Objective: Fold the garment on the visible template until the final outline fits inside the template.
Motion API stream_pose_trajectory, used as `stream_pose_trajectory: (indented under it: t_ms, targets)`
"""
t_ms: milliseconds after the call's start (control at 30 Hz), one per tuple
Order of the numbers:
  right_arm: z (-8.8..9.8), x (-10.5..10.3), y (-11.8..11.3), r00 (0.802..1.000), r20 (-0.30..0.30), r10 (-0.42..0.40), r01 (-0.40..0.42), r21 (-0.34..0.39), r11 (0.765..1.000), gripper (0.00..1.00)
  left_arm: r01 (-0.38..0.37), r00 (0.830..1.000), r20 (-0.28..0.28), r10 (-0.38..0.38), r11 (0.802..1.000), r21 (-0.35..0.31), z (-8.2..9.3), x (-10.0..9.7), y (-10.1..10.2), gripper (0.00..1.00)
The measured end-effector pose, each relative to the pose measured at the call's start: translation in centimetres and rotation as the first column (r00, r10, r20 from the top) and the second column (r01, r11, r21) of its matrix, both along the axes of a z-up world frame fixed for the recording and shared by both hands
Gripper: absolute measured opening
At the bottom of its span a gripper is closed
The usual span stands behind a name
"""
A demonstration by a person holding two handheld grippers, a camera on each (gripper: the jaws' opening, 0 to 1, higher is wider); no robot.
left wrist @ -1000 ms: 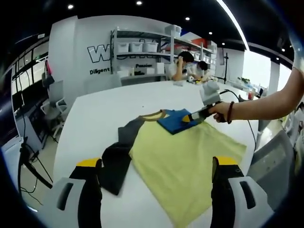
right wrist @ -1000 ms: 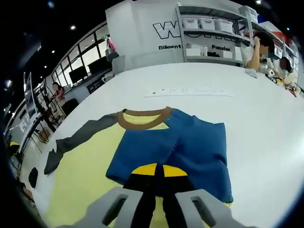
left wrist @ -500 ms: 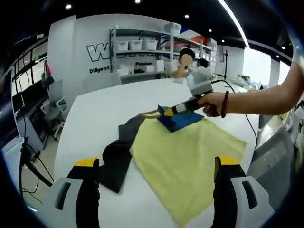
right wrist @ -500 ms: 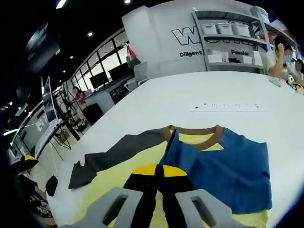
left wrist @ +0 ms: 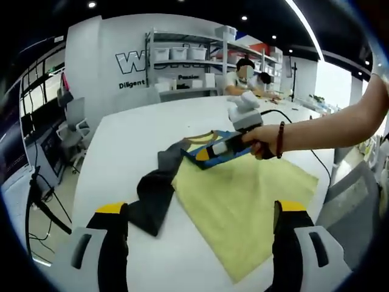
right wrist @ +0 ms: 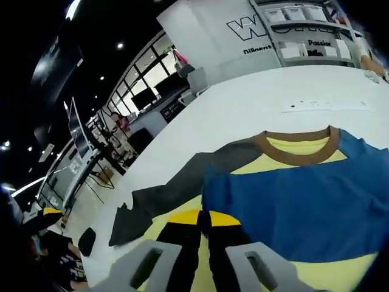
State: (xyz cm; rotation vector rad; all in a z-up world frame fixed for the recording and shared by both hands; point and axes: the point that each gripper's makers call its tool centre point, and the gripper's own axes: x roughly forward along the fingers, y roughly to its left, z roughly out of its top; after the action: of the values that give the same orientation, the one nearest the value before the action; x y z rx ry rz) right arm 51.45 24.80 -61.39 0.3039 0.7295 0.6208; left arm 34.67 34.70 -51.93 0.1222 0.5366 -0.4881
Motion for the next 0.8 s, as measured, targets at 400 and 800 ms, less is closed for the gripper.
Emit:
stream_pose_trajectory:
  t_ms: [400,800]
  targets:
    - [3.0,1.2,-6.3,0.985,0.174,-0.006,0.032,-0.150,0.988,0.14,0.029,0.999,0.013,-0.029,1.000,-0.003,0.5,0.4,-1.2,0.98]
    - [3.2,1.8,-18.1,0.961,0.213,-0.176,0.222,-0.215,0.951,0.40,0.043,0.999,0.008,-0.042,0.999,-0.017,0.6,0.3,-1.8,0.99]
